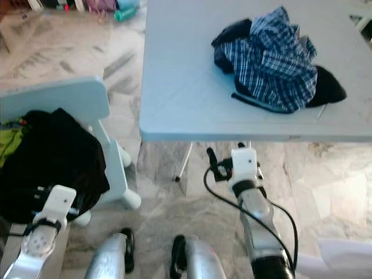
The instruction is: Hang hanger
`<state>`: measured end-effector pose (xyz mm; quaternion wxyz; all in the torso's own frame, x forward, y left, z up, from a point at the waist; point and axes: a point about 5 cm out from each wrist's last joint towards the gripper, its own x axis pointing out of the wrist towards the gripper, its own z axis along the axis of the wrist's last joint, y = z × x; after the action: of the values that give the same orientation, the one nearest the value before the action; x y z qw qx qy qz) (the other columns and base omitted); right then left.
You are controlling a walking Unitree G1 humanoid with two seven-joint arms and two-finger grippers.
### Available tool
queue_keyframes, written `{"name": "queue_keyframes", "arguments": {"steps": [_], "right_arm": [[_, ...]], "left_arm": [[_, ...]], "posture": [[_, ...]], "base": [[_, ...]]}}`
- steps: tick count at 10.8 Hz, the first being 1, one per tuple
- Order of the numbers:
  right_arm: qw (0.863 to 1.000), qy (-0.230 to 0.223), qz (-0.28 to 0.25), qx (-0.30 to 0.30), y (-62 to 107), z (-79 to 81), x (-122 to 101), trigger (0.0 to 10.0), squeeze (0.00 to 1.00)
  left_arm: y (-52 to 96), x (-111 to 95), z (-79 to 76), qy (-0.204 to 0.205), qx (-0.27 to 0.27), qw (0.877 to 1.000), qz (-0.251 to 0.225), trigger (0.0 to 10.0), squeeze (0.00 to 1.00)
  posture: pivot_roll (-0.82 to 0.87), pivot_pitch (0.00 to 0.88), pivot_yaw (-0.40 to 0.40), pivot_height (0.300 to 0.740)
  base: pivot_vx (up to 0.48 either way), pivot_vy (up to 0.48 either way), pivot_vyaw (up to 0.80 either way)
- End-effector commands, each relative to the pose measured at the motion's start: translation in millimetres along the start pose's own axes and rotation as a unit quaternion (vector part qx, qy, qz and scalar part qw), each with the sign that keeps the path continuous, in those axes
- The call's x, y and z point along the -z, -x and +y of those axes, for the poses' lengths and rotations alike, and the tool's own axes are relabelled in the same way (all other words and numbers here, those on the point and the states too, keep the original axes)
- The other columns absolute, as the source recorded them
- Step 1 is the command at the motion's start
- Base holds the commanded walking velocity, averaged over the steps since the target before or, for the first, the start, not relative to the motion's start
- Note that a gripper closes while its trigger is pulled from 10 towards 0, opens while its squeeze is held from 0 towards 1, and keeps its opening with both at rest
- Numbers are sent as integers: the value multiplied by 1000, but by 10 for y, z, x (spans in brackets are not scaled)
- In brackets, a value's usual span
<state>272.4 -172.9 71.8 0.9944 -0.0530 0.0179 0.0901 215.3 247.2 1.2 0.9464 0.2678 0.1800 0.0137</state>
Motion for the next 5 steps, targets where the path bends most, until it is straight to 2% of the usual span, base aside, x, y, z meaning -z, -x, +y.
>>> {"name": "queue_keyframes", "arguments": {"steps": [1,2,3,5], "right_arm": [[1000,3,10,6,33,-46,47,10000,0],[1000,5,9,10,29,-71,39,10000,0],[1000,7,8,11,30,-82,36,10000,0],[1000,8,9,9,32,-63,42,10000,0]], "left_arm": [[26,75,-26,2,11,1000,17,667,0],[-10,102,-13,8,12,999,35,0,0],[-55,86,27,17,1,999,36,0,0],[-88,-34,221,20,-54,998,-4,0,0]], "posture": [[21,234,-75,740],[16,233,-74,740],[14,230,-75,740],[18,230,-79,740]], "base": [[0,0,0],[0,0,0],[0,0,0],[0,0,0]]}}
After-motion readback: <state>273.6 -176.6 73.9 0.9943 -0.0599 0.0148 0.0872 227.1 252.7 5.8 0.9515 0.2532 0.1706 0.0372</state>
